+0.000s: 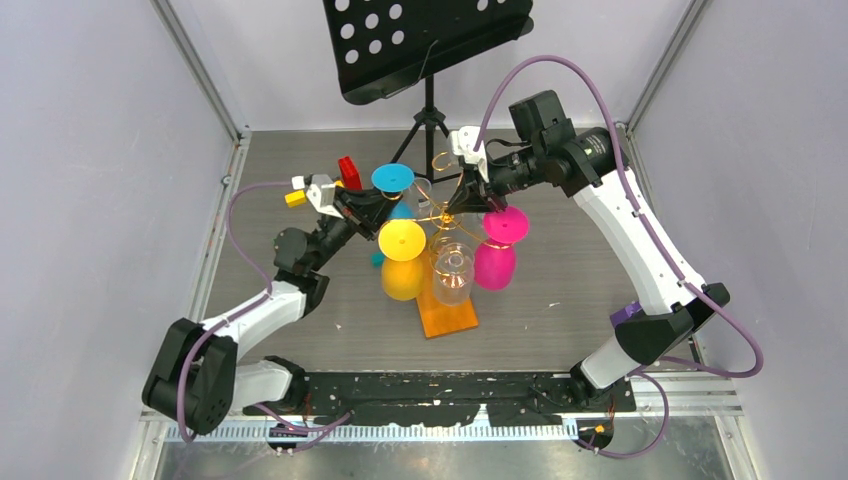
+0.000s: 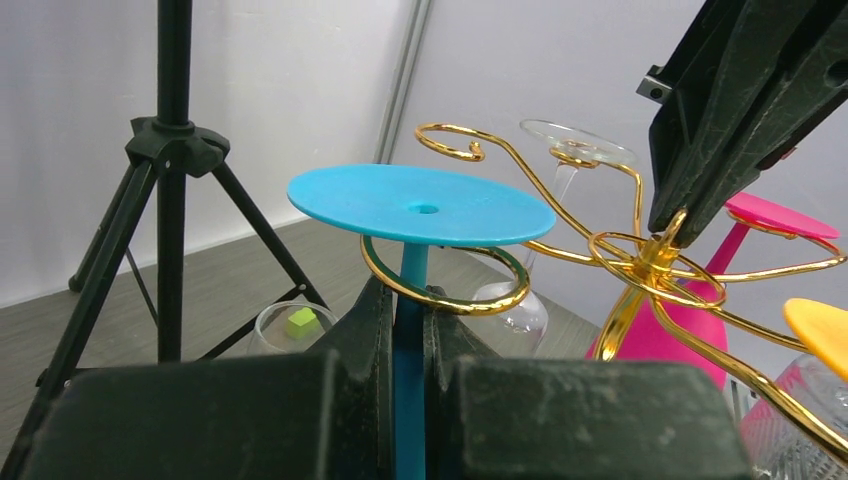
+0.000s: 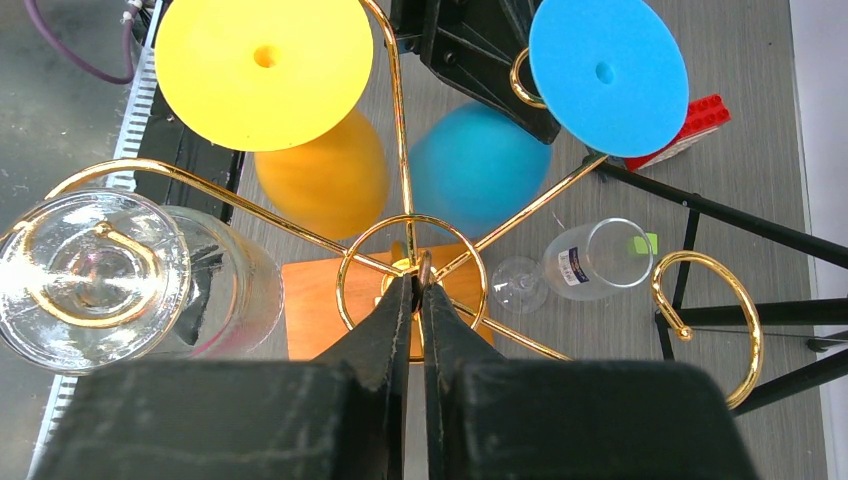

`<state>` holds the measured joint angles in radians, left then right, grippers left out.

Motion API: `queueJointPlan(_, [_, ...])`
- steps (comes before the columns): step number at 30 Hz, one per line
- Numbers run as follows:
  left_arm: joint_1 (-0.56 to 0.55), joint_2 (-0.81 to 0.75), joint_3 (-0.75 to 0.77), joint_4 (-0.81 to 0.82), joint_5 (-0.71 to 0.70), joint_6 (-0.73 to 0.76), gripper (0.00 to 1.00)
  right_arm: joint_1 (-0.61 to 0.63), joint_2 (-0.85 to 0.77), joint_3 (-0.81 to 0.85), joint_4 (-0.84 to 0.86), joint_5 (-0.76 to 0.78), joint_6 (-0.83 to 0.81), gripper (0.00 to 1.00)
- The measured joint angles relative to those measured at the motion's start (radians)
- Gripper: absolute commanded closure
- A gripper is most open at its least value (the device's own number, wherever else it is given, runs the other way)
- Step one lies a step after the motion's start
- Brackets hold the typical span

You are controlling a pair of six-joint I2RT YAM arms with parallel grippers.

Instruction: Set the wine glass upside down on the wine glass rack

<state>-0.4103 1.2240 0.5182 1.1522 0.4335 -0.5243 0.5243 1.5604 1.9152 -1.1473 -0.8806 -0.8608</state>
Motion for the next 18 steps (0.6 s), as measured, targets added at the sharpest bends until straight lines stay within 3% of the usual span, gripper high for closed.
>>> queueJointPlan(15, [0.000,-0.057,-0.057,0.026,0.072,0.012,1.00,0.000,0.000,0.000,0.002,0.004,0.003,0.95])
queueJointPlan(18, [0.000,-0.057,-0.057,0.025,0.090,0.017,0.84,0.000,0.000,0.000,0.002,0.004,0.004,0.95])
